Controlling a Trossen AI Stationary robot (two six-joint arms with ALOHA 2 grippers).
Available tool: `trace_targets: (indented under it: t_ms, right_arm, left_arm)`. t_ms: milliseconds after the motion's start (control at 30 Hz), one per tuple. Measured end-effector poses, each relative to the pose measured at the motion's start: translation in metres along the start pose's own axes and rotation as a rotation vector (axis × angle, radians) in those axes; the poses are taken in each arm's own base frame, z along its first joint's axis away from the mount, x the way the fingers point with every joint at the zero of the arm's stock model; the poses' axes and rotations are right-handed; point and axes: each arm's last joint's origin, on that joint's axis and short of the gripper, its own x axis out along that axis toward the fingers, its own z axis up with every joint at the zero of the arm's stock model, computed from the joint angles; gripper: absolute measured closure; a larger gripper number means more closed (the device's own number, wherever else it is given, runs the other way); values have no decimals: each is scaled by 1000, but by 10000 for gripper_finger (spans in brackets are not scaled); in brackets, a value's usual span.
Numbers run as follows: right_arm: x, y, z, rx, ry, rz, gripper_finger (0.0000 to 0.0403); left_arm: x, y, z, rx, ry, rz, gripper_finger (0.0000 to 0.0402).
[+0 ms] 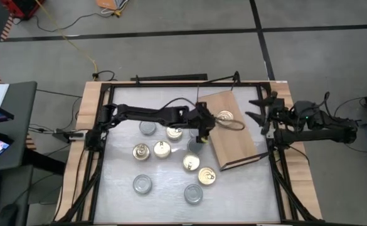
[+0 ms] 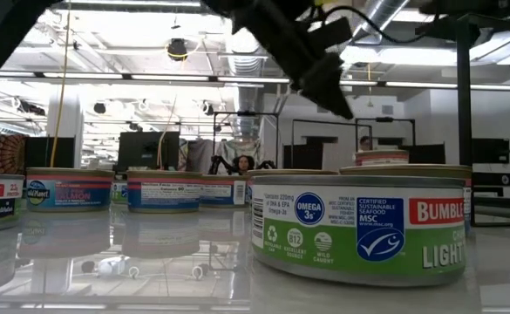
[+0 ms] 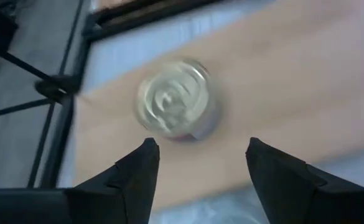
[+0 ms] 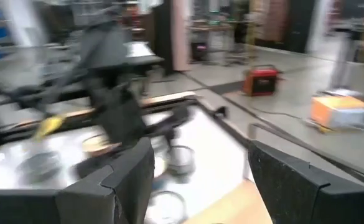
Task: Stack canned seafood by type on shelf
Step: Put the green tuna can on the shelf
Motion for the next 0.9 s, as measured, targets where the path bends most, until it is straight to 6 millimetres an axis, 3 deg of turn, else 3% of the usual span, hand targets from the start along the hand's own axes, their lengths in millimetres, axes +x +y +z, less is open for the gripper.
trace_targets:
  t_ms: [100,233,333,533,733,900]
  right_arm:
    - [0,-3,-4,6,37,-88,120]
    - [8,0,-15,-25,167,-99,120]
    - [25,6,-22,-55,269,-115,120]
    - [75,20,-27,-155,355,-127,120]
    - [123,40,-23,-146,361,45,120]
    - [159,63,-29,-198,392,99,120]
  left_arm:
    - [-14,-12,-17,0,-37,14,182]
    - [-48,-22,-43,-46,-124,51,185]
    - [-78,-31,-61,-76,-162,53,185]
    - [-134,-34,-80,-169,-220,61,185]
    - [-161,-40,-98,-220,-103,3,185]
    - [-163,-64,-122,-152,-24,-73,185]
